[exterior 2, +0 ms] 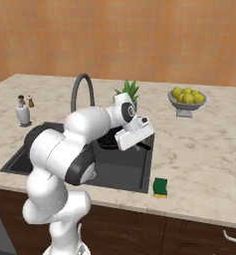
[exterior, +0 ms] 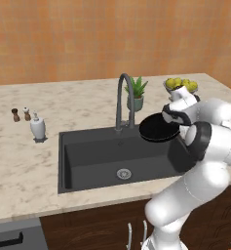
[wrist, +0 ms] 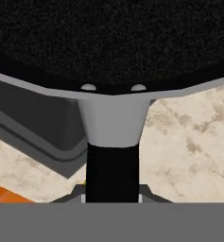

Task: Pick the pan and sponge and place them into the sink. Then turn on the water.

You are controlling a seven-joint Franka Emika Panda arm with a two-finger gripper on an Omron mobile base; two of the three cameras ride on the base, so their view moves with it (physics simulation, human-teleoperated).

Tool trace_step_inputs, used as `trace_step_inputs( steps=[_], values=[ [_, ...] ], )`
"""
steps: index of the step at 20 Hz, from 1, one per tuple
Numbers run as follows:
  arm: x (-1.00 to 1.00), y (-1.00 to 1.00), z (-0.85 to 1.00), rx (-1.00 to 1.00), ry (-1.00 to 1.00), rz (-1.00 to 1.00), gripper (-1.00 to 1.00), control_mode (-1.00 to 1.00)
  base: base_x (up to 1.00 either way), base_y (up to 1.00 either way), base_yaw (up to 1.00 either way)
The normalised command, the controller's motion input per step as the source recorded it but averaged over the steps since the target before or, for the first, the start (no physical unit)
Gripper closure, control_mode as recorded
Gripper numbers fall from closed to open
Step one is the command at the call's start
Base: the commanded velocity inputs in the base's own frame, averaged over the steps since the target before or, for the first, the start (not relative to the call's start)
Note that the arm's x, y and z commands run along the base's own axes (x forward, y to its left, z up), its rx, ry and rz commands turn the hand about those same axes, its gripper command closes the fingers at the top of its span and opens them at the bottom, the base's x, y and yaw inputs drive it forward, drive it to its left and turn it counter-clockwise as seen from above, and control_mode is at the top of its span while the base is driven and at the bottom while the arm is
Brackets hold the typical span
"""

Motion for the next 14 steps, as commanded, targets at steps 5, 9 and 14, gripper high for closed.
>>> trace_step_inputs(
  steps=[5,9,14],
  values=[
    [0.03,0.26,-0.34,0.07,0.06,0.36,1.00,-1.00,0.00,0.00,0.00],
    [-0.14,0.00,-0.52,0.19,-0.03,0.37,1.00,-1.00,0.00,0.00,0.00],
    [0.00,0.05,-0.42,0.18,-0.13,0.28,1.00,-1.00,0.00,0.00,0.00]
  ],
)
